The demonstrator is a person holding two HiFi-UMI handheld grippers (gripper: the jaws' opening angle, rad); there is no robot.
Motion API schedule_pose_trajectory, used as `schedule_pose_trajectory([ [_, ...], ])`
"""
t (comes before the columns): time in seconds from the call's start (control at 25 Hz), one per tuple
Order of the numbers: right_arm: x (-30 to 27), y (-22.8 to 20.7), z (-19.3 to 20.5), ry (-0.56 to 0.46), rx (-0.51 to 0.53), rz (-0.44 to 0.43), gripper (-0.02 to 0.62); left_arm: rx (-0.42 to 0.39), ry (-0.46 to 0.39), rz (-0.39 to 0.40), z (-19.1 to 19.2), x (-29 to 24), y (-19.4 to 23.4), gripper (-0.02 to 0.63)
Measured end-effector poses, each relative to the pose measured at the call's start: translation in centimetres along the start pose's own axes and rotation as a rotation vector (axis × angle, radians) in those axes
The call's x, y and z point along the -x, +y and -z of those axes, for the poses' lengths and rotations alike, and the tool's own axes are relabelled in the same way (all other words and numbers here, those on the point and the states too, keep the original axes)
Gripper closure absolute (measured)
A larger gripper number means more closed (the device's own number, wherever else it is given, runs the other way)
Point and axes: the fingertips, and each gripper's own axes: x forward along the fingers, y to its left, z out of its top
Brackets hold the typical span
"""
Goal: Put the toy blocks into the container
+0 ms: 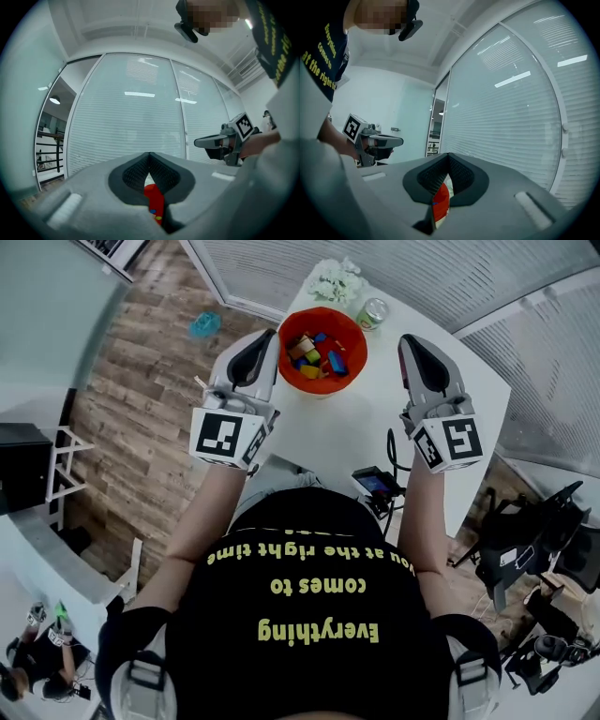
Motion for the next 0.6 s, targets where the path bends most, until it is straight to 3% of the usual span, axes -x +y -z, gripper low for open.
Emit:
schedule_pose_trajectory([
  [0.6, 6.6, -3.0, 0.0, -0.007, 0.001, 0.155, 0.588, 0.018, -0.003, 0.156, 0.1, -2.7, -5.5, 0.609],
])
